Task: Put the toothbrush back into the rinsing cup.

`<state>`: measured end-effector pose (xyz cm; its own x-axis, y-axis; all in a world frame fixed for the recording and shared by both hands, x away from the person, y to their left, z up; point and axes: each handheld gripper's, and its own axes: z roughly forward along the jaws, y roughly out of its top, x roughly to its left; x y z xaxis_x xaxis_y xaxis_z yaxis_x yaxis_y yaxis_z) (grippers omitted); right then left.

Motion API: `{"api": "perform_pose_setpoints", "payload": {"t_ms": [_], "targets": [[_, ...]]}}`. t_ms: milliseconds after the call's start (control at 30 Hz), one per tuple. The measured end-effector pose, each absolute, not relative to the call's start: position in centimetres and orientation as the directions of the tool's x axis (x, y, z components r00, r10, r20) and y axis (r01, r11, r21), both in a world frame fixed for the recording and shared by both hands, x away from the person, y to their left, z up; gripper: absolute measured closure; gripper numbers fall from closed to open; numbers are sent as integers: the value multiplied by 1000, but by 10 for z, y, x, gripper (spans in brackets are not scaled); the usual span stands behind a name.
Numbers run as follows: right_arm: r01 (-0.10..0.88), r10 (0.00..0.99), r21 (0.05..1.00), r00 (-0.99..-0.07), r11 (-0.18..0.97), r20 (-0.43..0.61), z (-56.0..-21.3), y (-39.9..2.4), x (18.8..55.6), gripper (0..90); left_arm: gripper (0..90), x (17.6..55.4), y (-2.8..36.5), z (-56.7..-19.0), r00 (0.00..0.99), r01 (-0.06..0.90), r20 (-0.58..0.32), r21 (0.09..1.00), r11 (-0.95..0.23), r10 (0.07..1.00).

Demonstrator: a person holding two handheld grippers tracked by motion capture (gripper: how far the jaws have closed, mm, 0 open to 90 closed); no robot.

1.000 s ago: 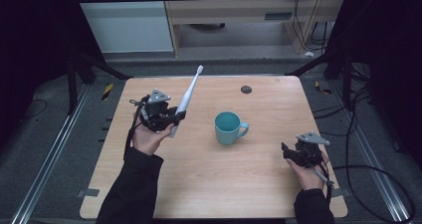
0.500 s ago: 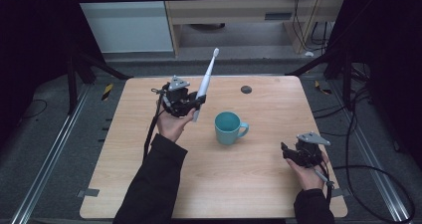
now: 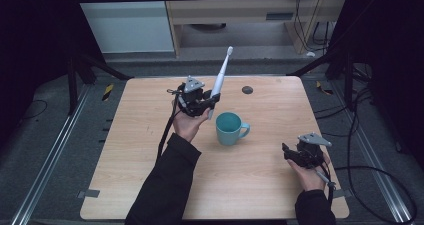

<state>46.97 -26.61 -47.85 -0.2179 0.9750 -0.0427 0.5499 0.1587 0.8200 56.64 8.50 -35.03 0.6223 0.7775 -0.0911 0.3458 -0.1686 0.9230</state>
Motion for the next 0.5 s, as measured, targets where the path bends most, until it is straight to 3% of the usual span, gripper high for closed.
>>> {"api": "perform_pose_setpoints", "payload": {"t_ms": [500], "targets": [[544, 976, 824, -214, 158, -46, -478, -267, 469, 330, 662, 564, 51, -368, 576, 290, -71, 949, -122, 815]]}}
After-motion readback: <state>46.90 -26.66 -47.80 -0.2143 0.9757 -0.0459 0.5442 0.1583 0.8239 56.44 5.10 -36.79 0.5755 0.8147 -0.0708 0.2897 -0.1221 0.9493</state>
